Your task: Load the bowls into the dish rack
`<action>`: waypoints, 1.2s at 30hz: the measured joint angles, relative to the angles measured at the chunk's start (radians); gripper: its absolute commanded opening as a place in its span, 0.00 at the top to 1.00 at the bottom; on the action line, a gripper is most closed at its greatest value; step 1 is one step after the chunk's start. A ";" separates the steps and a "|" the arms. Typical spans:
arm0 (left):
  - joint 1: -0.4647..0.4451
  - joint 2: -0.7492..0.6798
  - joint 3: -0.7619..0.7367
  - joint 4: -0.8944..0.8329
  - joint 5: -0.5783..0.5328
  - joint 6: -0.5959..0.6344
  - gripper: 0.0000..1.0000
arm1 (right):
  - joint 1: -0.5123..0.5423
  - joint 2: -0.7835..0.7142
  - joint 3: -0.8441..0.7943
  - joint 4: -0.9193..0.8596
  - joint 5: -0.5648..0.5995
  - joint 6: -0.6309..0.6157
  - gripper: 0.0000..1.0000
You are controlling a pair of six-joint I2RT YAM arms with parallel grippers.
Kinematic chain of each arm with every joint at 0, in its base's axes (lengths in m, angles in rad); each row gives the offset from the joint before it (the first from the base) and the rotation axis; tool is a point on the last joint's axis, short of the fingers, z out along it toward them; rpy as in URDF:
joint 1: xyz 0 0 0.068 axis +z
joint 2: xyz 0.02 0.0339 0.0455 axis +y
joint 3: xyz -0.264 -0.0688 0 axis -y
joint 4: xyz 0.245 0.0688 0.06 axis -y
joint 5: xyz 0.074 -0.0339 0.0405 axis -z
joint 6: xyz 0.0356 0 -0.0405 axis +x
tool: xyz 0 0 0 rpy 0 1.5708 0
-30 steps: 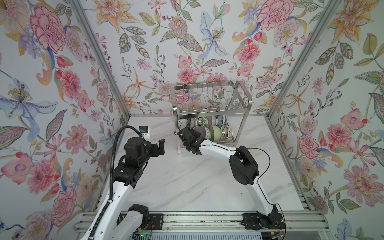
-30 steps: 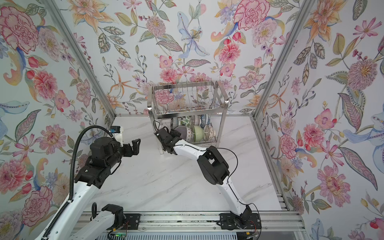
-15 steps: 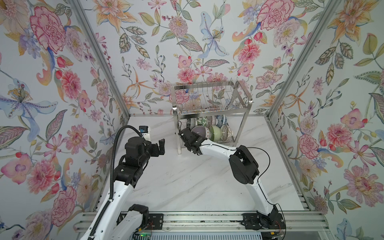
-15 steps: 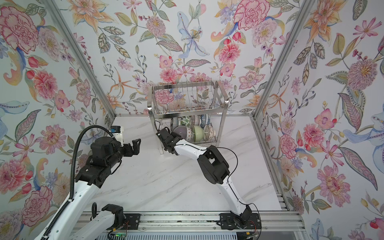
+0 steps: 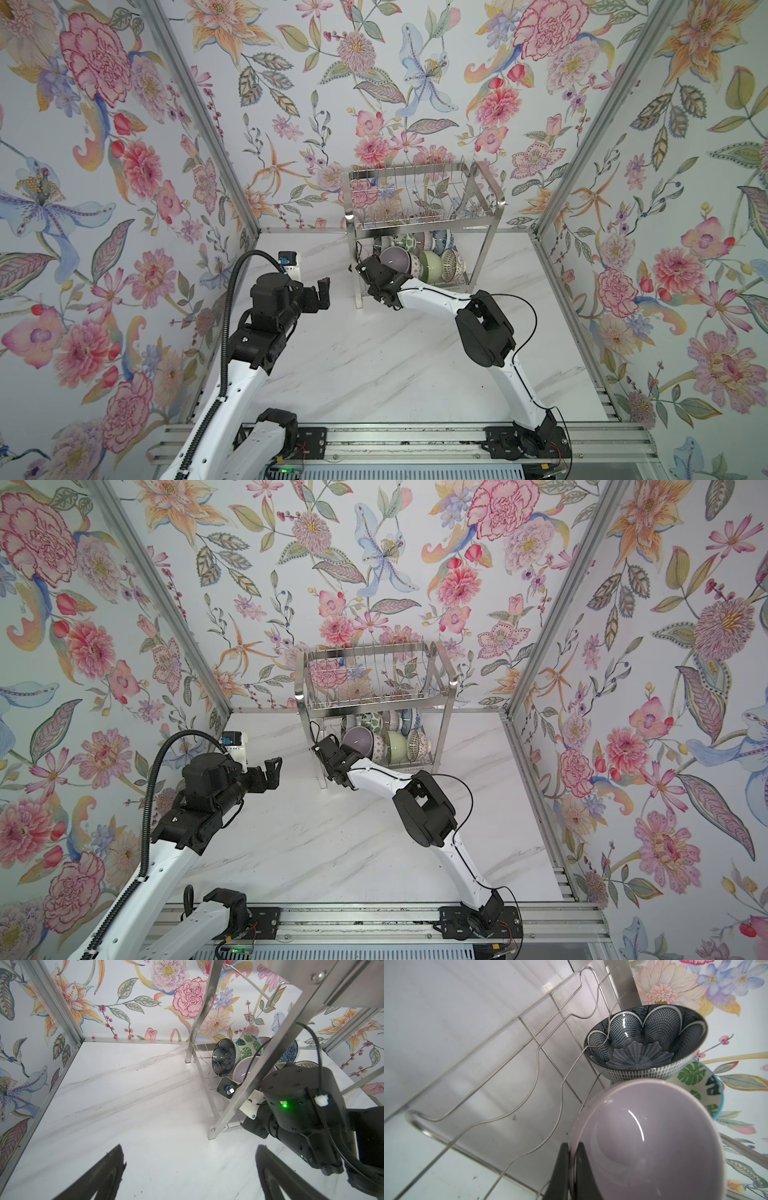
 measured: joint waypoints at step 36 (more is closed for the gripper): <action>0.000 0.013 0.000 0.031 0.030 -0.011 0.01 | 0.019 -0.005 -0.052 0.186 0.175 -0.383 1.00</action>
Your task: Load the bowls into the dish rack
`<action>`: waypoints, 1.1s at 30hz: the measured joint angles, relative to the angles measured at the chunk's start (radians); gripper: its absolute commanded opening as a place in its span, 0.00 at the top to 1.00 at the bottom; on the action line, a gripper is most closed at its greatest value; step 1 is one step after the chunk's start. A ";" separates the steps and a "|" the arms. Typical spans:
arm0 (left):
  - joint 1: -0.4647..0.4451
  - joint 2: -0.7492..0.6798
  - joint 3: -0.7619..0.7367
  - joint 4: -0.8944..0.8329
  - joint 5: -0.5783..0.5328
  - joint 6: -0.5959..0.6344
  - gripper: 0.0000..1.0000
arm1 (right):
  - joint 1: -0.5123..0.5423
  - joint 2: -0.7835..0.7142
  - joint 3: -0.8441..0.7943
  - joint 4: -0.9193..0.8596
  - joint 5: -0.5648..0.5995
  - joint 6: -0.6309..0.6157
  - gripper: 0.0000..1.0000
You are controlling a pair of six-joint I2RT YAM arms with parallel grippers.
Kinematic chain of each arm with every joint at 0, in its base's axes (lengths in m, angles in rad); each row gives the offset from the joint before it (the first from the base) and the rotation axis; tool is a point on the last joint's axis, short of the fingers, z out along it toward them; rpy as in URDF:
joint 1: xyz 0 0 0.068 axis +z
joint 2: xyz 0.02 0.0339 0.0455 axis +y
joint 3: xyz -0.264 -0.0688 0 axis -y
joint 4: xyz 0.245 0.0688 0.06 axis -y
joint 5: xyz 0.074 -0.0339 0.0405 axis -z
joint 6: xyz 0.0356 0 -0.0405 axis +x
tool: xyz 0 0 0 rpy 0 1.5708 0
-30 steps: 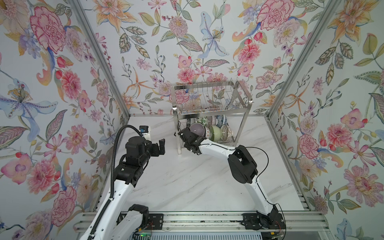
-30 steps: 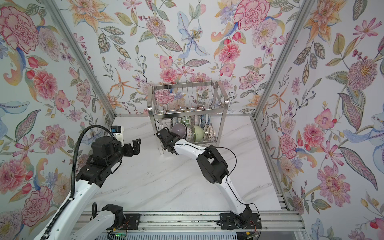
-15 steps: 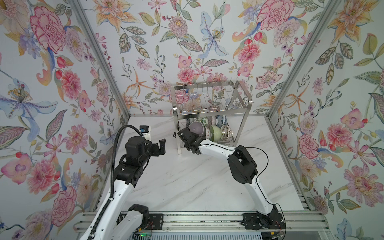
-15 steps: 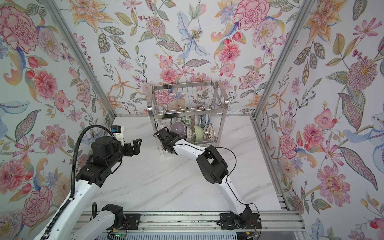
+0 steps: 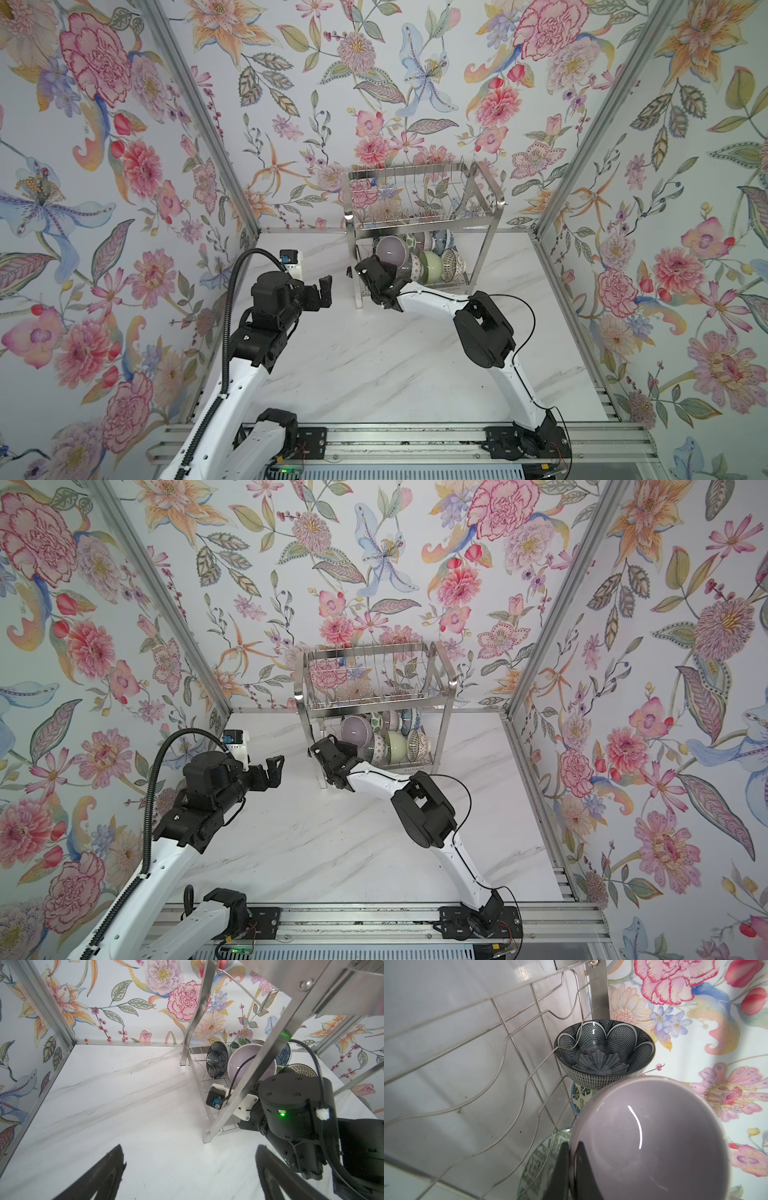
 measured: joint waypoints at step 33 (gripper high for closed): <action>0.000 -0.001 0.000 0.010 0.018 -0.008 0.01 | 0.015 -0.087 -0.090 0.124 0.134 -0.223 1.00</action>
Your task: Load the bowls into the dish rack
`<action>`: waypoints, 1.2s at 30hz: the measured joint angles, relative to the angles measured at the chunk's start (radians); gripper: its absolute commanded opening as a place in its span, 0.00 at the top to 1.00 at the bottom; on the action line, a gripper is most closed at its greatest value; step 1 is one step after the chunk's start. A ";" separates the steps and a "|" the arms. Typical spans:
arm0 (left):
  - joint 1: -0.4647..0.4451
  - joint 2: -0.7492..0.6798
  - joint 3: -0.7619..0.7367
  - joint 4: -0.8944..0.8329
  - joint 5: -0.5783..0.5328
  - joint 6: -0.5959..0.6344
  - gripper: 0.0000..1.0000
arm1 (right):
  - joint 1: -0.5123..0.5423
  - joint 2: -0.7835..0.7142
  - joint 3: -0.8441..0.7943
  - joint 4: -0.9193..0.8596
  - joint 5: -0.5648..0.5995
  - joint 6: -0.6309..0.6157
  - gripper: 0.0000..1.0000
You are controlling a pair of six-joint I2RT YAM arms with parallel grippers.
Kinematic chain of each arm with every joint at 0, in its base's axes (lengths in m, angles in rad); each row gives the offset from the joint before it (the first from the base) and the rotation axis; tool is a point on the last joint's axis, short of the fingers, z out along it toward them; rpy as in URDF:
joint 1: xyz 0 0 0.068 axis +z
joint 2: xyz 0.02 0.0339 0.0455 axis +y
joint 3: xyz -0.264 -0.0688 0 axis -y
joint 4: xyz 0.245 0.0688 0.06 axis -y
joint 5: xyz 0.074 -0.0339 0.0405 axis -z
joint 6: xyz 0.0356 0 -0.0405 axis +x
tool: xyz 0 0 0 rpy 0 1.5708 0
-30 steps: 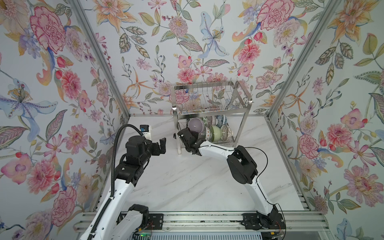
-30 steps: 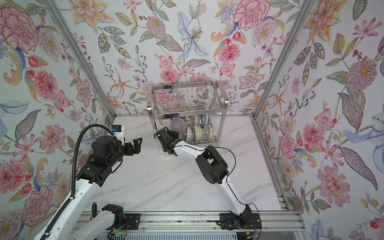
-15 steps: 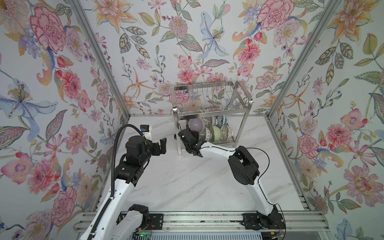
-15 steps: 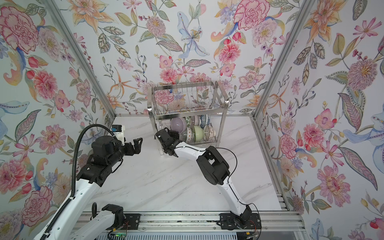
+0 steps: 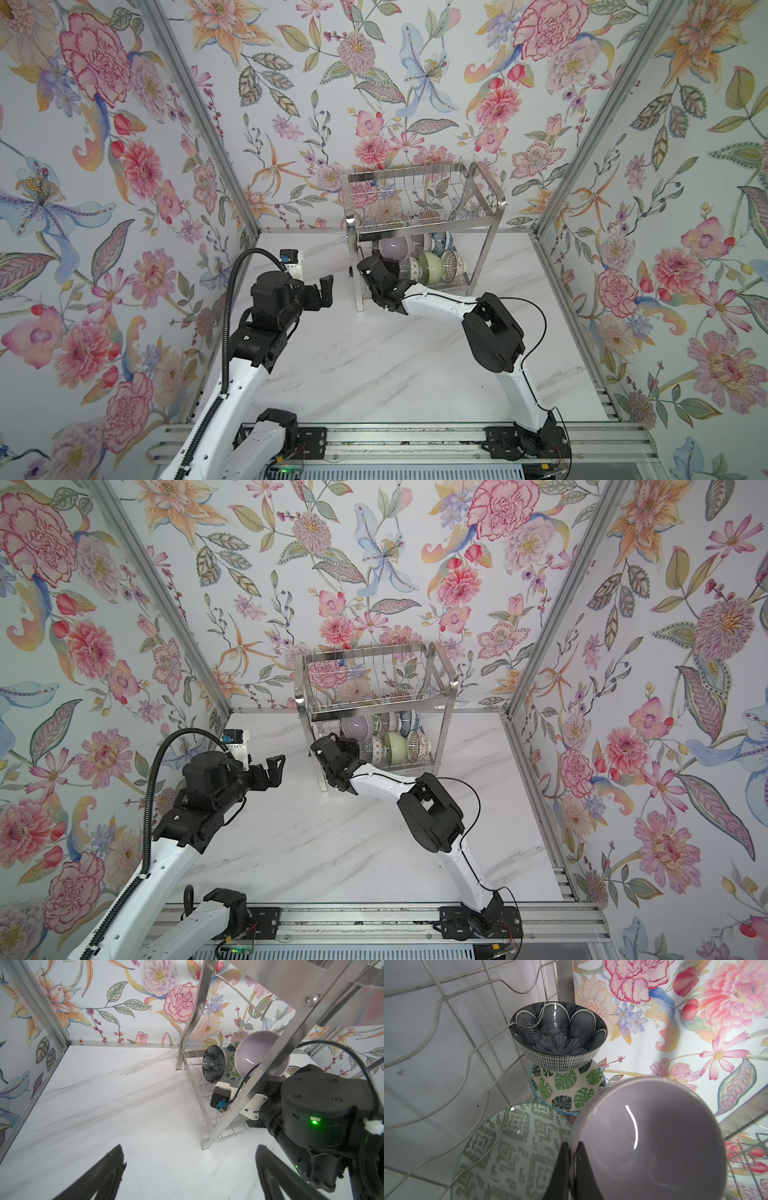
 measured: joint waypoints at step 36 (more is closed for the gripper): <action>0.000 -0.001 -0.002 0.011 0.001 -0.007 0.01 | -0.028 -0.027 -0.078 0.225 0.115 -0.210 1.00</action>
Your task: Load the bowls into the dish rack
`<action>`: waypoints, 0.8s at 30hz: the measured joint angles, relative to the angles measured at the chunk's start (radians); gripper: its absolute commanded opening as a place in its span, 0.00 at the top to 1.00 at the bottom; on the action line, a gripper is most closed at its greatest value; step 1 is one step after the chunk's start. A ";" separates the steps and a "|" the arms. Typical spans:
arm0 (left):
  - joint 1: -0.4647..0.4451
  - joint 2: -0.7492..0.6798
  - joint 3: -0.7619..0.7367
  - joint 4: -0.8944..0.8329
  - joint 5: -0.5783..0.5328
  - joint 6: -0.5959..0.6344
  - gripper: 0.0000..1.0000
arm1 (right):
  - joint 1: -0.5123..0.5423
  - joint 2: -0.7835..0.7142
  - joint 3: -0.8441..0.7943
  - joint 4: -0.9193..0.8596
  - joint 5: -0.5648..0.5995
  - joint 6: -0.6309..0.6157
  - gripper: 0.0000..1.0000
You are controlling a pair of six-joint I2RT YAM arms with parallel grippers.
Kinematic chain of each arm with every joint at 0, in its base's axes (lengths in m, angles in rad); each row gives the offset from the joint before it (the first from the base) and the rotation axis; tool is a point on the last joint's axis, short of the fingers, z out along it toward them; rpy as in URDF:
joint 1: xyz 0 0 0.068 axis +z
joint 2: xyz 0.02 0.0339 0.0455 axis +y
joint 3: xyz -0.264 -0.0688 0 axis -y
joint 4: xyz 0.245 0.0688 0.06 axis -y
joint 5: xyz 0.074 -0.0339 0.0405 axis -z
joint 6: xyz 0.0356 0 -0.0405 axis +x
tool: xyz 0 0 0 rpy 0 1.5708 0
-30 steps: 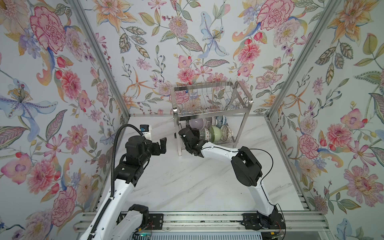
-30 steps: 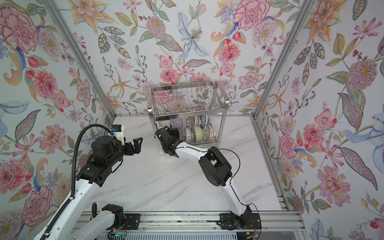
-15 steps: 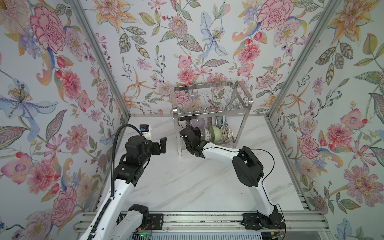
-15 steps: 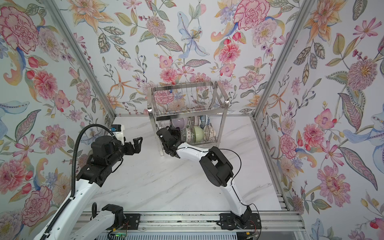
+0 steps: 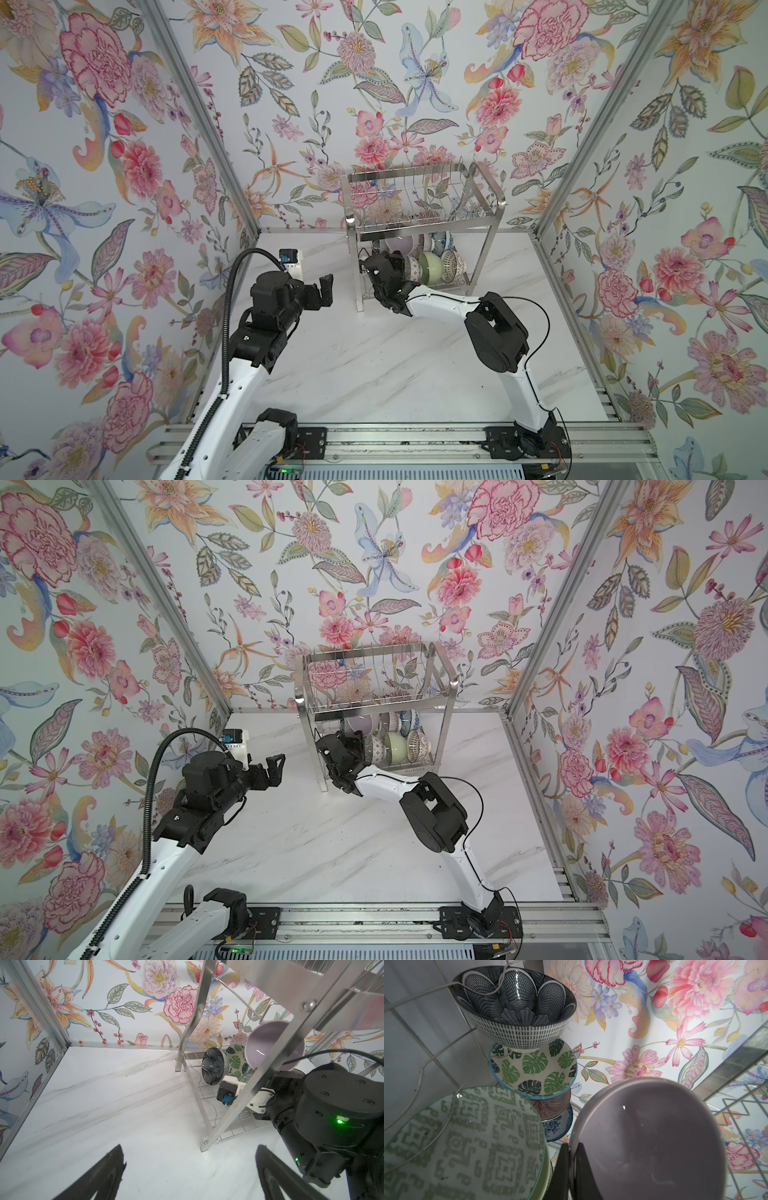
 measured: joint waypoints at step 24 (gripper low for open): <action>0.000 0.010 0.000 0.024 0.026 -0.001 0.01 | -0.021 -0.147 -0.124 0.062 0.017 -0.023 1.00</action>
